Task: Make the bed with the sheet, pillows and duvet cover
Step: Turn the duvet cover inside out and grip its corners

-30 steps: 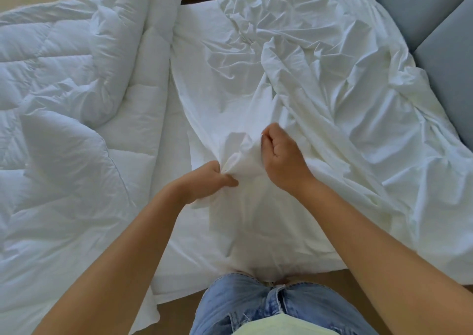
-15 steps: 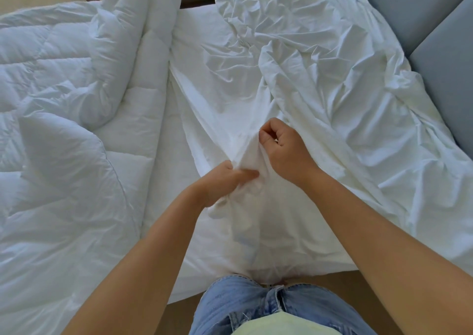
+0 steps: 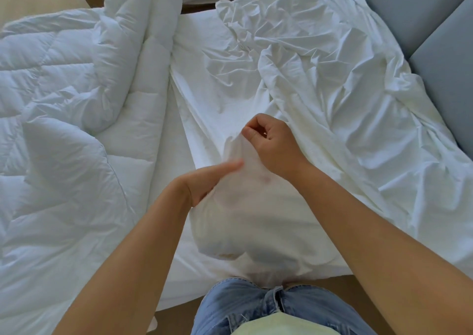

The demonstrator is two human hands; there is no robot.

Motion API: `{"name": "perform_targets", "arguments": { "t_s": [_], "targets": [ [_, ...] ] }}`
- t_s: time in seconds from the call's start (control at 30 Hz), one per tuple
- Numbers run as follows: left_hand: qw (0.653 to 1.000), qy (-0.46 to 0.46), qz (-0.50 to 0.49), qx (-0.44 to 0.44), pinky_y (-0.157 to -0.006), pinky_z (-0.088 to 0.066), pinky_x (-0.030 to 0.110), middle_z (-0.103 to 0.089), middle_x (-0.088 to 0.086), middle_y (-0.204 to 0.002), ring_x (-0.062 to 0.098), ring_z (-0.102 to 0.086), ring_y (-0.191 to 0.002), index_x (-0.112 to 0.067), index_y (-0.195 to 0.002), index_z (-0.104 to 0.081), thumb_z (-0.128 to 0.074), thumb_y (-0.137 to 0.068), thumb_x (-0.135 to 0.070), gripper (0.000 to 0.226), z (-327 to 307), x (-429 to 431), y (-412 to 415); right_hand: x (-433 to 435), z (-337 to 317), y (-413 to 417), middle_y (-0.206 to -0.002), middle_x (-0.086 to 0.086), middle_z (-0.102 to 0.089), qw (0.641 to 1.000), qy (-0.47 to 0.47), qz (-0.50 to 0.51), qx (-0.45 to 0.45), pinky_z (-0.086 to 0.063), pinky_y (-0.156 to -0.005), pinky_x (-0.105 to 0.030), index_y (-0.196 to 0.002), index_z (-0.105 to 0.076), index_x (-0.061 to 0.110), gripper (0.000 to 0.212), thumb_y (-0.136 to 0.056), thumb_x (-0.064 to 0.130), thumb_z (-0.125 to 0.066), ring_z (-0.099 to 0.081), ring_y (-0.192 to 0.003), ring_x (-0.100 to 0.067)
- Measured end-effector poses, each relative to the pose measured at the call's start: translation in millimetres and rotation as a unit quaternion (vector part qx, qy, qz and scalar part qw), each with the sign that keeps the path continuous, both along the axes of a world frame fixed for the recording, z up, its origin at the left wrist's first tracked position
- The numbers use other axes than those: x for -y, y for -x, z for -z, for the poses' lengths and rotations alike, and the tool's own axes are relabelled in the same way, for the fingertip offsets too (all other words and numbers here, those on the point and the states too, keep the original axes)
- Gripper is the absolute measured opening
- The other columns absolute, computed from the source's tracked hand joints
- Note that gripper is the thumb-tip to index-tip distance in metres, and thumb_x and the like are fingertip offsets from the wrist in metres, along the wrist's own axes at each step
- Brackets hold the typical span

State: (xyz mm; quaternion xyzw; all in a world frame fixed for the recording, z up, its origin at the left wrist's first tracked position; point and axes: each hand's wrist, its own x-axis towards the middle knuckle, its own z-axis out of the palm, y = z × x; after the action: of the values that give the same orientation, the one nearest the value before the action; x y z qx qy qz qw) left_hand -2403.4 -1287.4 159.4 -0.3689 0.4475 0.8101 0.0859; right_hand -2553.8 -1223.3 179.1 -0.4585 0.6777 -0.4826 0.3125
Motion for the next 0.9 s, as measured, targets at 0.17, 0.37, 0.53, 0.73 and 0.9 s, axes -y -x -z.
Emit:
{"name": "perform_targets", "arguments": {
  "t_s": [0.17,0.37,0.53,0.73,0.9],
  "targets": [
    [0.995,0.039,-0.088,-0.037,-0.076,-0.056,0.034,-0.07,0.012,-0.104,0.026,-0.068,-0.095,-0.007,-0.112,-0.064,-0.067,-0.079,-0.023,0.037,-0.1,-3.8,4.0,-7.4,18.1,-1.2,-0.088,0.009,-0.058,0.991,-0.062,0.01,0.118,-0.047,-0.079,-0.017,-0.099,-0.063,0.018,0.009,-0.09,0.019,-0.06,-0.056,-0.082,0.001],
    [0.971,-0.07,-0.226,-0.017,-0.096,-0.047,0.048,-0.06,0.018,-0.123,0.035,-0.059,-0.111,-0.009,-0.128,-0.056,-0.064,-0.075,-0.05,0.068,6.7,-2.1,0.2,-65.9,63.2,-1.2,-0.115,0.012,-0.052,0.973,-0.217,-0.067,0.039,-0.032,-0.084,-0.006,-0.125,-0.056,0.021,0.043,-0.085,0.036,-0.065,-0.049,-0.105,-0.001],
    [0.983,-0.091,-0.15,0.05,-0.086,-0.052,0.046,-0.068,0.016,-0.108,0.034,-0.066,-0.097,-0.008,-0.119,-0.063,-0.087,-0.047,-0.028,0.078,5.6,-8.0,-8.5,-68.1,71.1,-17.4,-0.092,0.006,-0.061,0.985,-0.152,-0.066,-0.044,-0.038,-0.073,-0.013,-0.094,-0.068,0.014,0.01,-0.09,0.02,-0.061,-0.053,-0.083,-0.006],
    [0.988,-0.032,-0.031,0.148,-0.081,-0.055,0.043,-0.071,0.015,-0.104,0.032,-0.068,-0.093,-0.01,-0.113,-0.066,-0.073,-0.072,-0.017,0.043,-0.7,-4.6,-21.8,-66.2,65.2,-25.5,-0.112,0.007,-0.056,0.985,-0.092,-0.111,-0.095,-0.033,-0.089,-0.007,-0.119,-0.059,0.012,0.031,-0.089,0.012,-0.059,-0.049,-0.104,-0.005],
    [0.993,0.028,-0.093,0.063,-0.078,-0.056,0.04,-0.072,0.012,-0.102,0.029,-0.069,-0.093,-0.008,-0.111,-0.064,-0.076,-0.071,-0.026,0.046,-5.4,-4.8,-23.6,-63.0,59.4,-22.6,-0.102,0.002,-0.06,0.985,-0.1,-0.109,-0.092,-0.036,-0.08,-0.017,-0.111,-0.063,0.008,0.021,-0.092,0.014,-0.058,-0.053,-0.093,-0.012]
  ]
}}
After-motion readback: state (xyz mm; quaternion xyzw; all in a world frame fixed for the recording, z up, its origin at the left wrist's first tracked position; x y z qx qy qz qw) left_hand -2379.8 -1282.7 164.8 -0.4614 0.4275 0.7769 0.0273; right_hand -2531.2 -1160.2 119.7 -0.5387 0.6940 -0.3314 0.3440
